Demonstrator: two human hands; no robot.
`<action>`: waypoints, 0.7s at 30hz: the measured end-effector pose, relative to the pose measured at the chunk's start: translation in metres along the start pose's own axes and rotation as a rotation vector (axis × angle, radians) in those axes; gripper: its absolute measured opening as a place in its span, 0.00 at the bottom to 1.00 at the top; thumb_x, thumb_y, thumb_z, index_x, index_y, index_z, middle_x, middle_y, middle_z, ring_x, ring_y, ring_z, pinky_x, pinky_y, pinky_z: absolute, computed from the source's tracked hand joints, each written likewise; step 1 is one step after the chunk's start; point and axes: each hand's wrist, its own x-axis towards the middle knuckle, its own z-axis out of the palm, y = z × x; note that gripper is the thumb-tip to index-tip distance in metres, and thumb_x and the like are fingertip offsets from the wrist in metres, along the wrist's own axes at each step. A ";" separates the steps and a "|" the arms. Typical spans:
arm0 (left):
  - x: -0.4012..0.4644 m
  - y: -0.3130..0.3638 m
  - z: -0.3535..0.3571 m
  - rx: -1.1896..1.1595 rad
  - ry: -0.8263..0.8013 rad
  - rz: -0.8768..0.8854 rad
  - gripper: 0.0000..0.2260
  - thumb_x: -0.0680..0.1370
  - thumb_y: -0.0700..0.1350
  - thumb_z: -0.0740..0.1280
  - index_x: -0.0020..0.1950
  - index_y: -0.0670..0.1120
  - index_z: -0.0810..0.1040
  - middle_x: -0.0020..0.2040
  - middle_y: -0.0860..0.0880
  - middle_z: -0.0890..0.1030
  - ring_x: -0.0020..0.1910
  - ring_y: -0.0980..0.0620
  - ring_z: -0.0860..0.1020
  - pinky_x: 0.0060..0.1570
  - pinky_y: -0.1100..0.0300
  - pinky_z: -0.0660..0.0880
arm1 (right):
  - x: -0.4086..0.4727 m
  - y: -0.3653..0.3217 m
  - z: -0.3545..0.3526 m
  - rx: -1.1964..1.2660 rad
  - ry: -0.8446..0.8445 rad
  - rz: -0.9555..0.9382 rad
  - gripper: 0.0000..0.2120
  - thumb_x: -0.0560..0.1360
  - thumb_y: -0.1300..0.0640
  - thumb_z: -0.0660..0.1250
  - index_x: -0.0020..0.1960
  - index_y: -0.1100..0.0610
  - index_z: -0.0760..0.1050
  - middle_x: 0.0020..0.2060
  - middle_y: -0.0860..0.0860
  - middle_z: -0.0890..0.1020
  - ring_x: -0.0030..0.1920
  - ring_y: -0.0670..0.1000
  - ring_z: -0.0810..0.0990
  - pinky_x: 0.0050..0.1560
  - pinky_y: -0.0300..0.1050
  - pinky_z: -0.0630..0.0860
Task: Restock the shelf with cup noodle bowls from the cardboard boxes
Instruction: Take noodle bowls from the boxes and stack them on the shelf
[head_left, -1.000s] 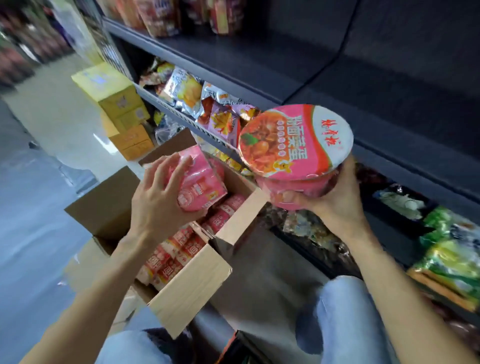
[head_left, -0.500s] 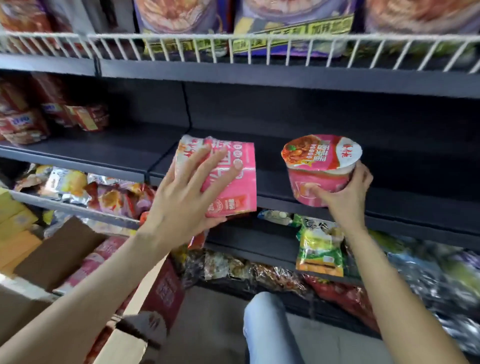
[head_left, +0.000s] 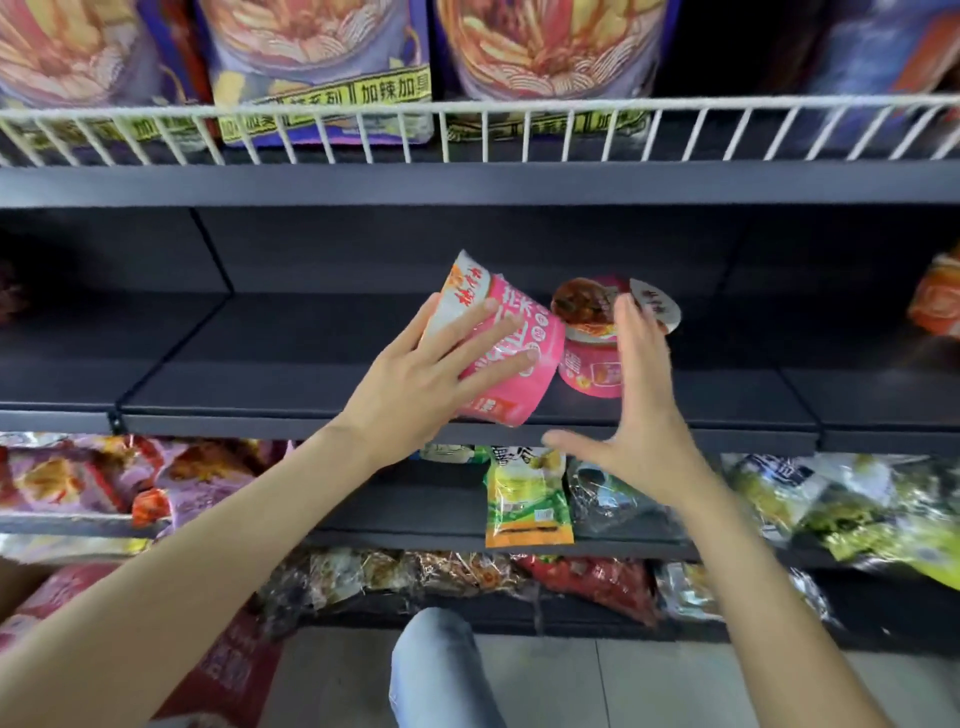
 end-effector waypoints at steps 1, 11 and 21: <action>0.007 0.002 0.001 -0.003 0.008 0.030 0.42 0.68 0.45 0.77 0.76 0.51 0.58 0.76 0.46 0.61 0.76 0.44 0.57 0.72 0.41 0.56 | 0.004 -0.016 0.003 -0.109 -0.095 -0.067 0.65 0.62 0.38 0.75 0.72 0.48 0.24 0.75 0.46 0.33 0.76 0.49 0.33 0.76 0.51 0.39; 0.050 0.021 -0.006 0.000 0.400 -0.019 0.24 0.77 0.36 0.65 0.71 0.50 0.67 0.72 0.50 0.65 0.73 0.48 0.62 0.71 0.42 0.56 | 0.019 0.007 0.010 0.270 0.478 0.243 0.52 0.58 0.37 0.78 0.73 0.51 0.56 0.67 0.46 0.67 0.66 0.37 0.67 0.63 0.31 0.67; 0.085 0.079 0.058 -1.298 -0.327 -0.865 0.48 0.71 0.54 0.75 0.79 0.49 0.45 0.78 0.47 0.58 0.75 0.49 0.60 0.69 0.51 0.64 | 0.064 0.073 0.008 0.345 0.527 0.430 0.53 0.61 0.30 0.70 0.74 0.55 0.53 0.69 0.51 0.69 0.69 0.46 0.68 0.75 0.57 0.51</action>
